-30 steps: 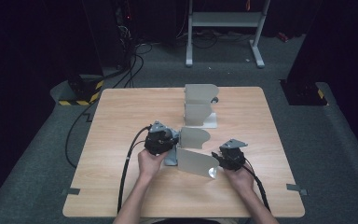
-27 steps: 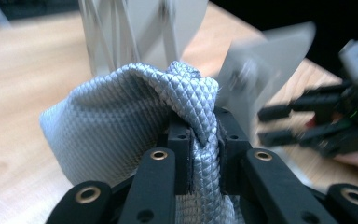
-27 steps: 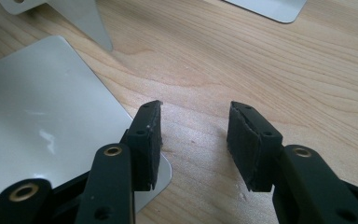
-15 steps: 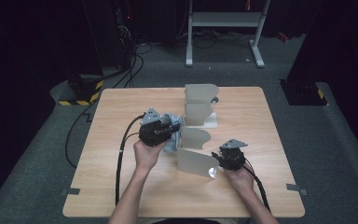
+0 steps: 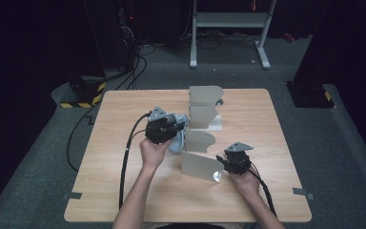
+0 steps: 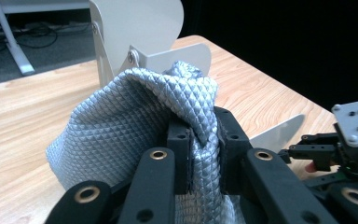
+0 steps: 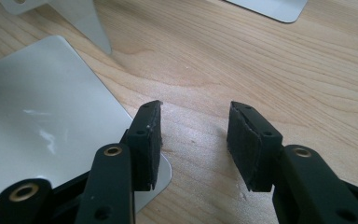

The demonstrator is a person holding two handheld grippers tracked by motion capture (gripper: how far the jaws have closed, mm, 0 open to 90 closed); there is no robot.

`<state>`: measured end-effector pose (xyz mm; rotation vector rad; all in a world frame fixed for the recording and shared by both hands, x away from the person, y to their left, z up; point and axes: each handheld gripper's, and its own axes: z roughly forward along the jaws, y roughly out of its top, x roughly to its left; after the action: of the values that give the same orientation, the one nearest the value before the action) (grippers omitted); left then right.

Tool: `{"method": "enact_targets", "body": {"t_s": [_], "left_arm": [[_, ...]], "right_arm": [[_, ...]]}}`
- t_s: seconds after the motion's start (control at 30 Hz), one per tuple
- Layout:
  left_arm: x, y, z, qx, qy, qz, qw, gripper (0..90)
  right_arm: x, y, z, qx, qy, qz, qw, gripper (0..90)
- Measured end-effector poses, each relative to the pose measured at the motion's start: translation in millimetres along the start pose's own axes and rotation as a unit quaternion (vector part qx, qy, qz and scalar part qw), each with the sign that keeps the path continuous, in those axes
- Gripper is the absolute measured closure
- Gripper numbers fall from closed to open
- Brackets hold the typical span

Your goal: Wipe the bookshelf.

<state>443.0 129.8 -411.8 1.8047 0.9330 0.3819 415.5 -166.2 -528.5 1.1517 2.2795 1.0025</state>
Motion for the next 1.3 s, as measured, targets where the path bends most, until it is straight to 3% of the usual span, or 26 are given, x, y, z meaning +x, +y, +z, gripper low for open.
{"method": "enact_targets", "body": {"t_s": [0.27,0.47,0.57,0.77,0.9,1.1,1.3], "left_arm": [[6.7,-18.6,20.6,0.036,0.013,-0.008,0.9992,78.6],[13.7,-37.4,38.7,0.077,0.021,-0.014,0.9967,78.6],[17.8,-46.2,47.8,0.088,0.019,-0.029,0.9956,78.5],[20.6,-52.6,57.4,0.103,0.018,-0.036,0.9938,78.5],[19.6,-48.9,51.3,0.089,0.017,-0.036,0.9952,78.5],[15.1,-32.8,27.6,0.038,0.011,-0.028,0.9988,78.8],[3.8,-11.8,3.9,-0.011,-0.001,-0.013,0.9999,78.7]], "right_arm": [[-0.2,-0.1,0.1,0.0,0.0,-0.002,1.0,55.5],[0.1,0.0,0.0,0.0,0.0,0.0,1.0,55.5],[-0.1,0.0,0.0,0.0,0.0,-0.001,1.0,55.5],[-0.2,-0.1,0.0,0.0,0.0,-0.001,1.0,55.5],[-0.1,0.0,0.0,0.0,0.0,-0.001,1.0,55.6],[0.0,0.0,0.0,0.0,0.0,0.0,1.0,55.6],[0.0,0.0,0.0,0.0,0.0,0.0,1.0,55.6]]}}
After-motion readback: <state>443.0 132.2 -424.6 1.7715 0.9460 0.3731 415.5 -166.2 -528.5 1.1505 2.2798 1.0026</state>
